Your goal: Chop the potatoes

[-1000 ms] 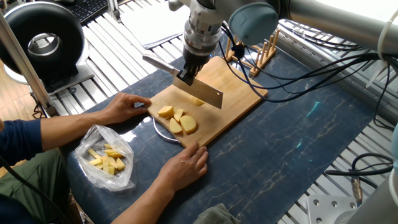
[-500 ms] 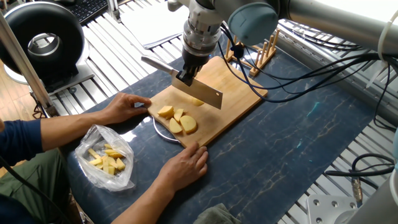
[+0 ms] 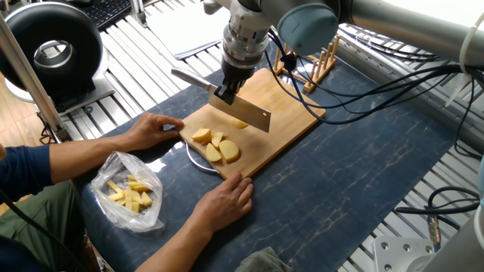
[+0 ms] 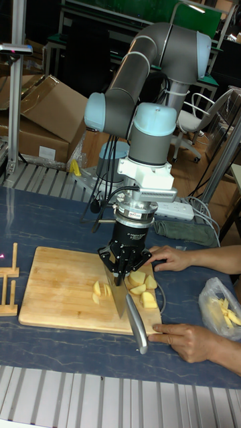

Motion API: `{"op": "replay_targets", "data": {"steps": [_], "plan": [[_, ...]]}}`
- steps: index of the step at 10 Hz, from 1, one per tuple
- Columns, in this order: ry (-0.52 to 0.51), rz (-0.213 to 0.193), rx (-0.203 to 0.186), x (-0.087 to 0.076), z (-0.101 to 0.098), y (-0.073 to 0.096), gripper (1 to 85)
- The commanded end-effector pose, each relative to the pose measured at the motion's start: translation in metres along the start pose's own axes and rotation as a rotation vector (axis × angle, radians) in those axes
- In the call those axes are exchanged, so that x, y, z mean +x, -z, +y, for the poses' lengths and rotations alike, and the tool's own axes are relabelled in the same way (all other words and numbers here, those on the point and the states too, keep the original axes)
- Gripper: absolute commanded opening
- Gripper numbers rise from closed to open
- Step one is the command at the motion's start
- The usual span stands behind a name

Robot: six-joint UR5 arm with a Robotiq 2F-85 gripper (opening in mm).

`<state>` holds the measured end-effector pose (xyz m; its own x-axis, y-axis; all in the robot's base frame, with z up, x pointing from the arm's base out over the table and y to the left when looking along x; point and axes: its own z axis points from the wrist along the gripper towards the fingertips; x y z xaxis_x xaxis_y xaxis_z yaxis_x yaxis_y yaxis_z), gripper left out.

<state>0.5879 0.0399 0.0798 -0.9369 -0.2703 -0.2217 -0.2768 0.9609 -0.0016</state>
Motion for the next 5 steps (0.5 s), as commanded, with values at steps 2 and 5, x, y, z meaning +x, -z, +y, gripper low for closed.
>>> {"op": "replay_targets", "data": {"steps": [2, 5], "plan": [[-0.006, -0.006, -0.010, -0.0020, 0.0004, 0.0013, 1.0], [-0.005, -0.006, -0.010, -0.0021, -0.0003, 0.0005, 1.0]]}}
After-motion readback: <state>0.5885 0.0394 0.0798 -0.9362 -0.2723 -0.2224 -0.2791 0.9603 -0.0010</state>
